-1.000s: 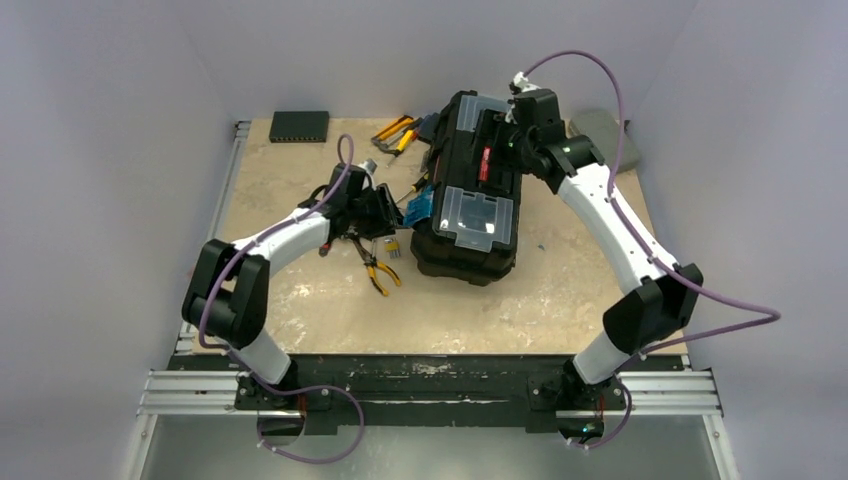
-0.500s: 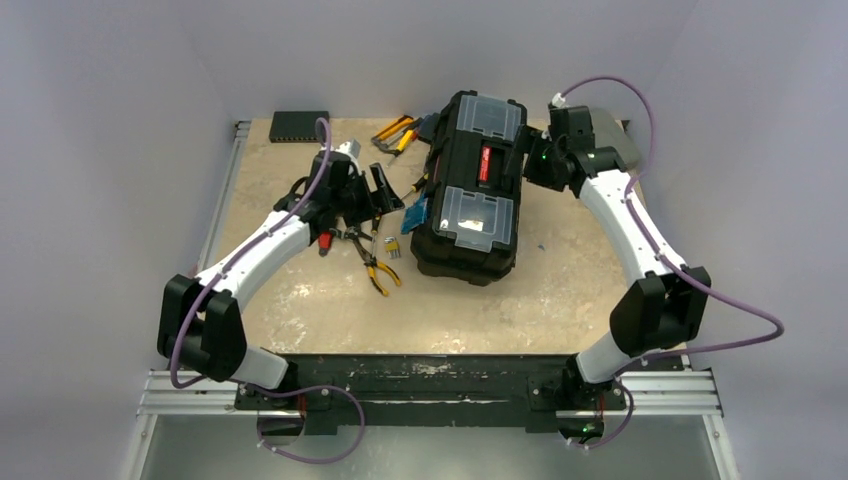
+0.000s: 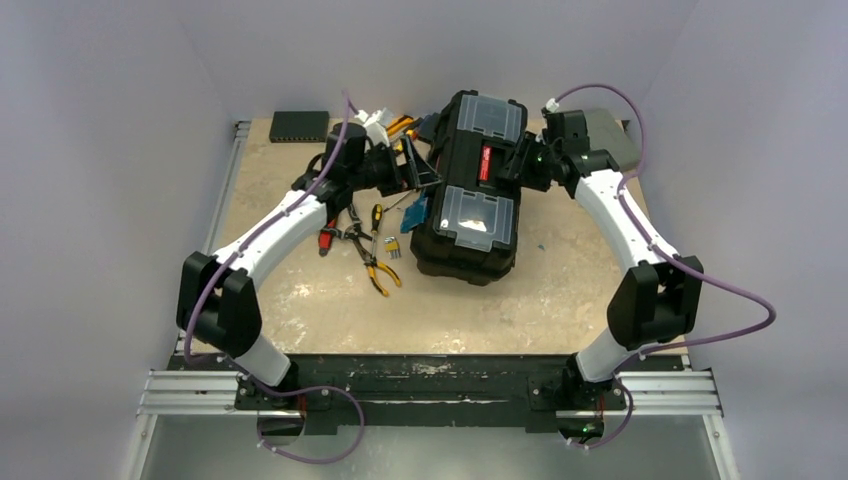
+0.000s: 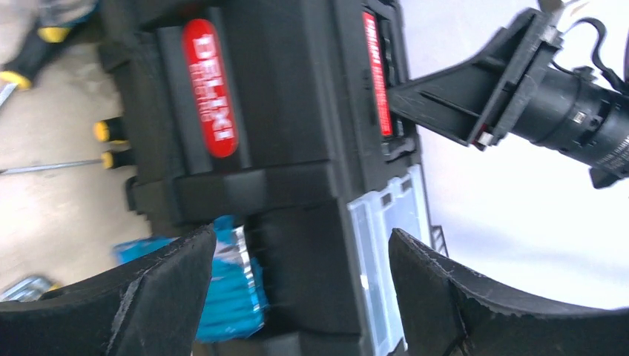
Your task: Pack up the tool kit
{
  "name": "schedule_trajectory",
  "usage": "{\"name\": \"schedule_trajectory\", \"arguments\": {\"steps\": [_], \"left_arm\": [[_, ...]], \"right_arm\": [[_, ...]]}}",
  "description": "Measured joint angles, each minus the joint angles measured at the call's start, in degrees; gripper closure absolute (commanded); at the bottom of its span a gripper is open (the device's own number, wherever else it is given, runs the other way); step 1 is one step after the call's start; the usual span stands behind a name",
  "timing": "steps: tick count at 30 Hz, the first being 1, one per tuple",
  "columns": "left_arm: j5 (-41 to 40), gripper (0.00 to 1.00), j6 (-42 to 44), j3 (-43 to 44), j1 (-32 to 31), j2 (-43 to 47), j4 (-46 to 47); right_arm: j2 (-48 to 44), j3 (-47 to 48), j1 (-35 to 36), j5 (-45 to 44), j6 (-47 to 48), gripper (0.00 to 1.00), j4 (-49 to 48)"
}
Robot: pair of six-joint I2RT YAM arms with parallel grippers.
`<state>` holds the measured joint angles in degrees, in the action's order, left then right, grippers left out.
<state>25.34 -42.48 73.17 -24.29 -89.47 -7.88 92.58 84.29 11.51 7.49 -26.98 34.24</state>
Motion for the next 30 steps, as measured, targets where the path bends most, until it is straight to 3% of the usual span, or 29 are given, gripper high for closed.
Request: {"name": "schedule_trajectory", "arguments": {"steps": [4,10,19,30], "left_arm": [[2.5,0.16,0.0,3.7,-3.1,-3.6,0.7],[4.7,0.18,0.2,10.6,-6.5,-8.2,-2.0],[5.4,0.2,1.0,19.7,-12.2,-13.2,-4.1],[4.2,0.21,1.2,21.5,-16.2,-15.9,-1.5]], "right_arm": [[-1.2,-2.4,-1.6,2.6,-1.0,0.87,-2.6],[-3.5,-7.9,-7.0,10.0,-2.1,0.99,-7.6],[-5.2,-15.3,-17.4,23.2,-2.8,1.0,-13.3],[-6.6,-16.0,-22.6,22.2,-0.5,1.0,-8.3]]}}
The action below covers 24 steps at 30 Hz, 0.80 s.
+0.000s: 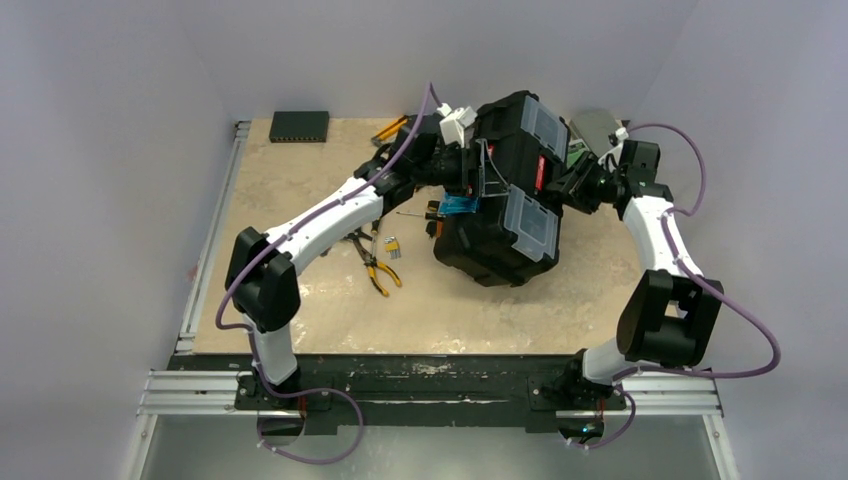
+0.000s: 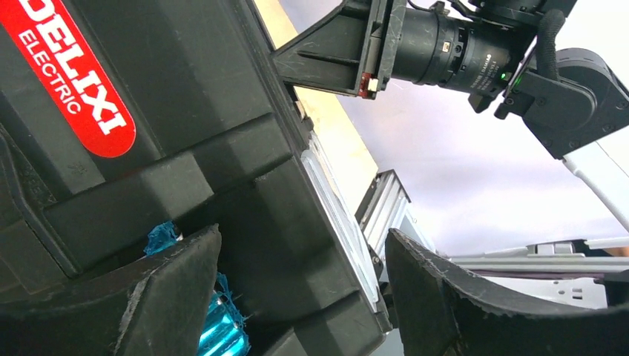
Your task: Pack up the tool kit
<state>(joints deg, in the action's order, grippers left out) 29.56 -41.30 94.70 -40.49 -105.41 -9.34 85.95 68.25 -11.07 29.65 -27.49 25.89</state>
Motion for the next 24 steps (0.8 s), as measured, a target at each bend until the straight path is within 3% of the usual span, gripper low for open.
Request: {"name": "schedule_trajectory", "arguments": {"steps": [14,24], "left_arm": [[-1.8,0.21,0.6,-2.9,1.6,2.0,-1.6],[-7.7,0.19,4.6,-13.1,5.9,13.5,-12.0]], "right_arm": [[-3.0,3.5,1.2,-2.3,1.0,1.0,4.3],[-4.5,8.5,0.9,-3.1,2.8,1.0,7.7]]}}
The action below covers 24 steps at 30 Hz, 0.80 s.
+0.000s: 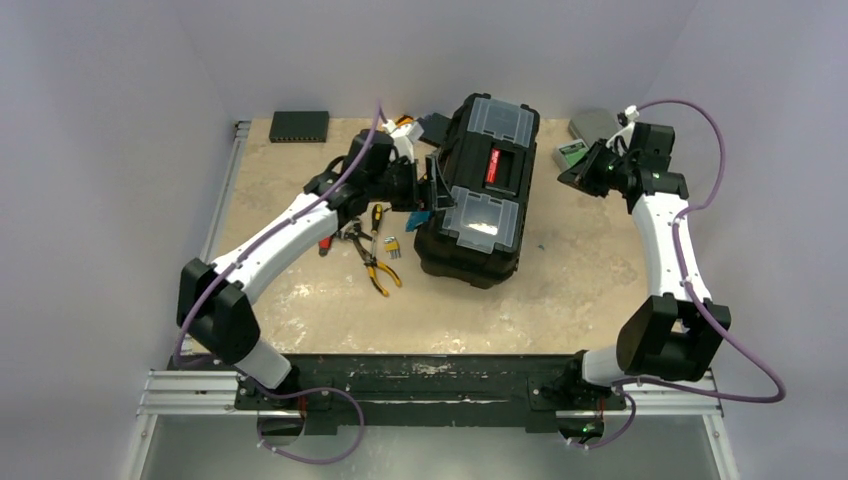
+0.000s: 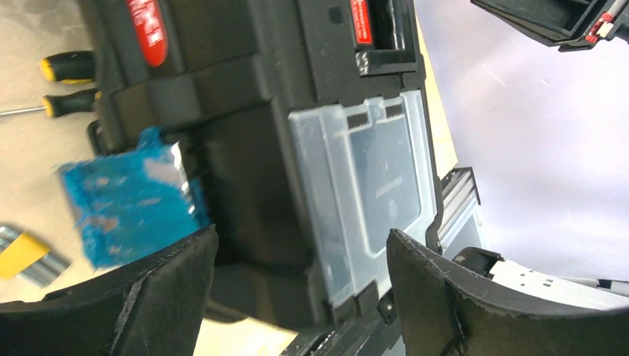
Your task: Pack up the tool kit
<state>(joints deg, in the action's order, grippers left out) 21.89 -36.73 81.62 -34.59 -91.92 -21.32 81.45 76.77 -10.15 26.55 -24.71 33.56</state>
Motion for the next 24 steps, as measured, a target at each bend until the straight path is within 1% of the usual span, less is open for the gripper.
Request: {"name": "schedule_trajectory", "arguments": {"steps": [2,3,4,5,6,7,8,11,16,21,24], "left_arm": [[-0.7,0.19,0.4,-2.3,0.9,3.2,-0.9],[-0.9,0.19,0.5,-3.1,1.3,4.8,-1.2],[-1.1,0.19,0.6,-3.7,1.6,6.1,-1.2],[-1.4,0.19,0.7,-4.3,1.9,7.5,-1.2],[-1.7,0.19,0.8,-4.8,2.0,8.6,-1.2],[-2.3,0.19,0.9,-5.7,2.2,10.0,-1.0],[-3.2,0.19,0.9,-7.0,2.3,11.5,-0.9],[-6.2,0.2,0.8,-12.3,2.3,16.1,-0.8],[-11.7,0.19,0.3,-24.2,2.5,23.7,-0.6],[-17.8,0.19,-0.3,-33.8,2.6,29.5,0.3],[-21.1,0.19,-1.0,-36.6,2.7,31.2,0.7]], "right_arm": [[0.0,0.0,0.0,0.0,0.4,0.99,0.4],[0.0,0.0,0.0,0.0,0.5,0.94,0.5],[-0.1,-0.1,0.0,0.0,0.6,0.85,0.5],[-0.3,-0.3,0.0,0.0,0.7,0.73,0.5],[-0.6,-0.7,0.0,0.0,0.8,0.63,0.5],[-1.3,-1.3,0.2,0.0,0.8,0.57,0.5],[-2.2,-2.0,0.3,-0.2,0.9,0.54,0.5],[-6.6,-5.2,1.6,-1.2,1.1,0.52,0.3],[-14.1,-10.7,4.8,-2.5,0.5,0.5,-1.2],[-21.7,-20.8,5.5,-4.0,-1.4,0.49,-4.5],[-25.9,-27.4,5.5,-6.0,-2.9,0.49,-5.9]]}}
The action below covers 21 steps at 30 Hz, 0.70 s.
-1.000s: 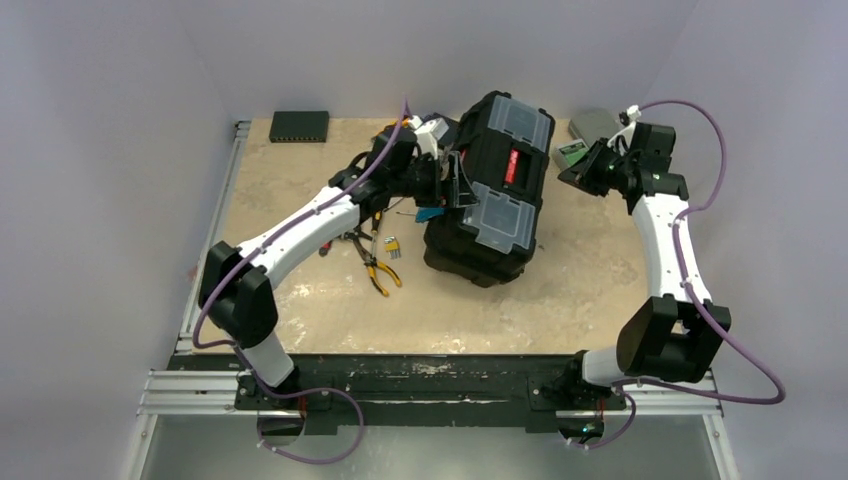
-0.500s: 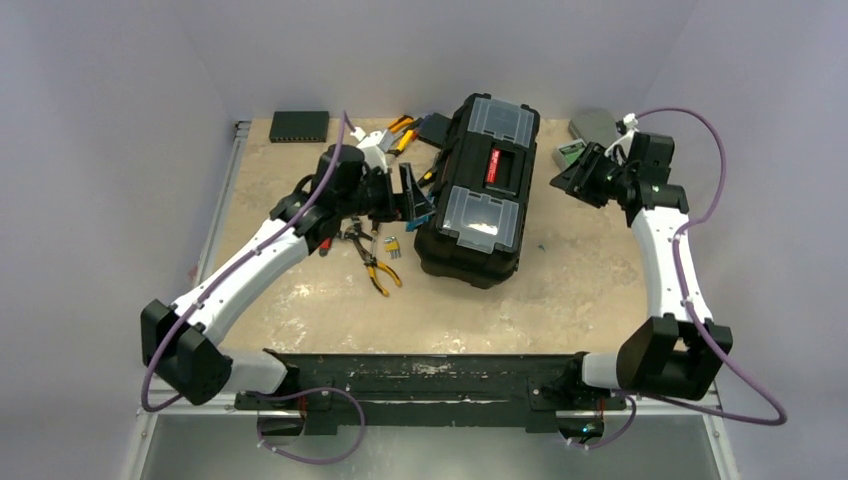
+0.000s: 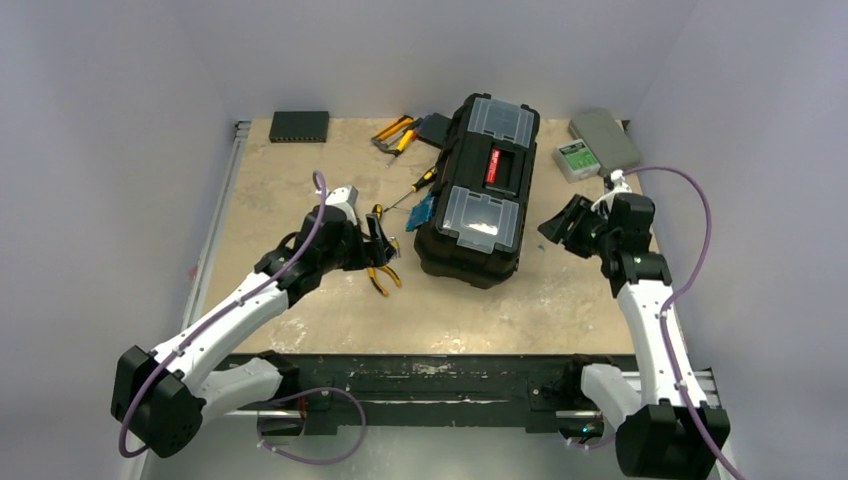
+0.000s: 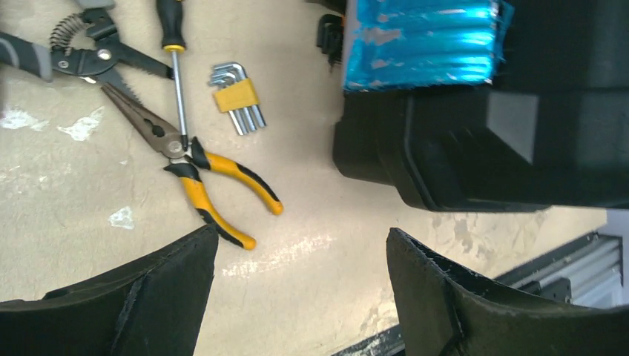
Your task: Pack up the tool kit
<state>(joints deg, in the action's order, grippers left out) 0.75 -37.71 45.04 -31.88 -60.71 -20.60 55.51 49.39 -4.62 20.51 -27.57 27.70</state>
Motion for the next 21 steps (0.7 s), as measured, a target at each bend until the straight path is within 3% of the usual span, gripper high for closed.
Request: {"name": "schedule_trajectory", "arguments": {"steps": [4,12,16,21], "left_arm": [[-2.9,0.21,-1.9,-1.2,0.0,-1.7,1.7],[-4.9,0.2,-6.1,-1.7,0.0,-13.4,6.0],[-5.2,0.2,-8.0,-1.8,0.0,-18.1,8.6],[-2.8,0.21,-10.6,-1.4,0.0,-25.7,14.0]], "right_arm": [[-4.5,-6.8,0.0,-3.7,-2.0,0.5,-0.9],[-8.2,-16.4,0.0,-11.0,-6.2,0.51,-4.3],[-5.5,-19.8,0.0,-11.6,-8.6,0.53,-8.8],[3.7,-22.5,0.0,-6.4,-11.7,0.56,-18.5]]}}
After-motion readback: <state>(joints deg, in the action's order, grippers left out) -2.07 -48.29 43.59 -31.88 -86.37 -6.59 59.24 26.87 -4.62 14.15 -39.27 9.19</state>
